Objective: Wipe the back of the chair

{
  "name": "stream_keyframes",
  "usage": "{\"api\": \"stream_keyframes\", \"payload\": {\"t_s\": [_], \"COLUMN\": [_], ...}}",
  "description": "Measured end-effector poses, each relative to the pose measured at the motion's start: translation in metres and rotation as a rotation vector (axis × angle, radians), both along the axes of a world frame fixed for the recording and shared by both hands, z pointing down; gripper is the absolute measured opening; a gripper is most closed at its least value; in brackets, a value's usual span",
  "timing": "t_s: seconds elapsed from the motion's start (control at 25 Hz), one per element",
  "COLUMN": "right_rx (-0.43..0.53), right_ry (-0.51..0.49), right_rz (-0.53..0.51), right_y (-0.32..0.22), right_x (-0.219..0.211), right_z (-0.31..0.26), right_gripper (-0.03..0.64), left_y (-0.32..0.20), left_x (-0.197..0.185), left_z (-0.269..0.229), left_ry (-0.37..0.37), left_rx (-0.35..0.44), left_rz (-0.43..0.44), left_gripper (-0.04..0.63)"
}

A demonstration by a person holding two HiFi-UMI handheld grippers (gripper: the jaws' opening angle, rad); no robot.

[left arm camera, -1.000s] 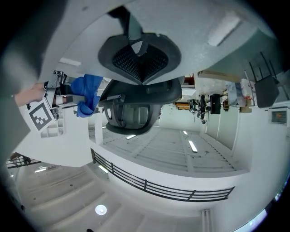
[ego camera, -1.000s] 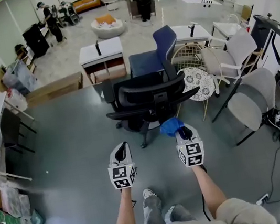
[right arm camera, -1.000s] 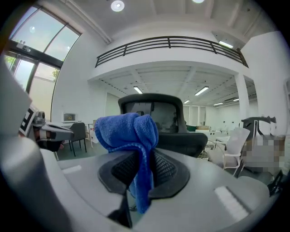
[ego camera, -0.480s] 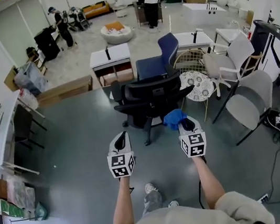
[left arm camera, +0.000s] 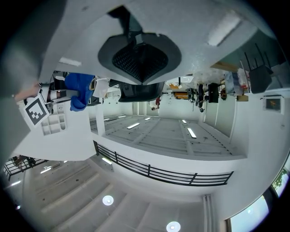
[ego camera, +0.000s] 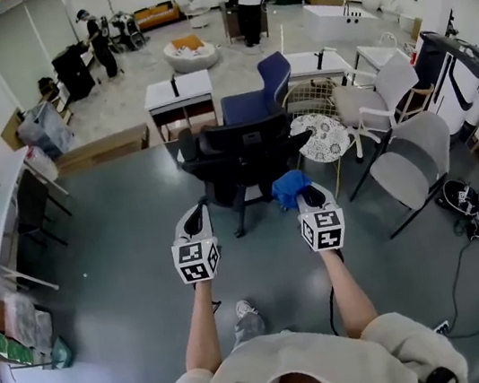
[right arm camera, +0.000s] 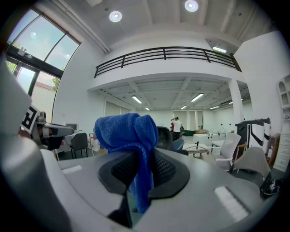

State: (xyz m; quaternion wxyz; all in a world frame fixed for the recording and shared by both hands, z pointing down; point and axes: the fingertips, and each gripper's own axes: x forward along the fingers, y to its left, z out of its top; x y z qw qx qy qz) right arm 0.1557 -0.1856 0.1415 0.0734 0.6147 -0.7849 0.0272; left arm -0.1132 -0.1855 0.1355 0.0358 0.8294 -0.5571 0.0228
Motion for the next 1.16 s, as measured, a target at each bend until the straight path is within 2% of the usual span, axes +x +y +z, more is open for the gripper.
{"api": "stream_keyframes", "payload": {"t_s": [0.32, 1.16], "right_rx": [-0.02, -0.027], "right_ry": [0.0, -0.013], "right_rz": [0.023, -0.006], "right_y": [0.023, 0.049], "right_x": [0.017, 0.012], "right_z": [0.008, 0.006], "right_gripper": [0.064, 0.063], "left_y": [0.024, 0.047], "left_x": [0.009, 0.029], "left_z": [0.001, -0.005], "left_ry": [-0.004, -0.016], "left_rx": [-0.003, 0.004], "left_rz": [0.001, 0.026], "left_gripper": [0.003, 0.004]}}
